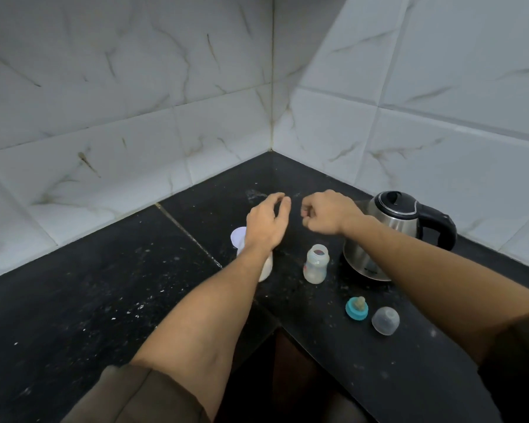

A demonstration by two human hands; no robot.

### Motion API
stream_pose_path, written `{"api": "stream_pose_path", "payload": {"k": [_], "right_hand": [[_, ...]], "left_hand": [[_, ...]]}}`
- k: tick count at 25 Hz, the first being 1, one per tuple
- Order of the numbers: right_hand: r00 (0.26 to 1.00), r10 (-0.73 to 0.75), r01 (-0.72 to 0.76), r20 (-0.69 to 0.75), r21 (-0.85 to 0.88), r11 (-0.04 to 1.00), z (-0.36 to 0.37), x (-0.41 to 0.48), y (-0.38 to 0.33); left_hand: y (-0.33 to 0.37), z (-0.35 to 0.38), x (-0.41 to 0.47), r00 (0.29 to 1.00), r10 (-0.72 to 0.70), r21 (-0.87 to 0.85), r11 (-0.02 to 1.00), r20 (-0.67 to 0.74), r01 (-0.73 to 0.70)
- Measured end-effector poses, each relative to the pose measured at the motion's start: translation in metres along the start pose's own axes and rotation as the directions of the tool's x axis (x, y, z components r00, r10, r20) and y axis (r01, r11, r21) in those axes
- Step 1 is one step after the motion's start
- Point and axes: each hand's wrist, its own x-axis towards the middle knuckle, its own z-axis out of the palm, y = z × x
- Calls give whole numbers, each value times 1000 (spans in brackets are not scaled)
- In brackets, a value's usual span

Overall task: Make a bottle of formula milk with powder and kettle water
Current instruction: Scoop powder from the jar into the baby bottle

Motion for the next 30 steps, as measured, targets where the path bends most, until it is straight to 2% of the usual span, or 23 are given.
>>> {"api": "stream_pose_path", "payload": {"k": [2, 5, 8, 11, 16, 21, 24, 27, 30], "right_hand": [[998, -70, 70, 11, 10, 998, 1, 9, -19], [988, -147, 147, 44, 9, 989, 5, 21, -46], [964, -228, 236, 133, -43, 971, 14, 30, -67], [936, -272, 298, 223, -91, 950, 22, 36, -80], [906, -268, 341, 329, -188, 921, 34, 41, -89], [867, -250, 354, 431, -180, 918, 44, 40, -88], [856, -278, 430, 436, -302, 851, 45, 45, -87], [864, -330, 486, 381, -455, 746, 45, 47, -87], [895, -352, 446, 273, -550, 706, 48, 47, -92]], "left_hand": [[-14, -25, 6, 1000, 7, 85, 996, -22, -6], [-41, -54, 5, 997, -28, 211, 977, 67, 13], [-63, -68, 1, 970, -129, 229, 970, 209, 79], [-78, -71, -3, 900, -217, 277, 954, 379, 113], [-102, -60, -14, 848, -262, 282, 949, 461, 140], [-112, -47, -13, 869, -256, 245, 956, 424, 162], [-106, -48, -8, 920, -178, 227, 969, 348, 101], [-98, -49, -1, 966, -25, 252, 967, 258, -42], [-92, -52, 7, 980, 77, 277, 953, 183, -126]]}}
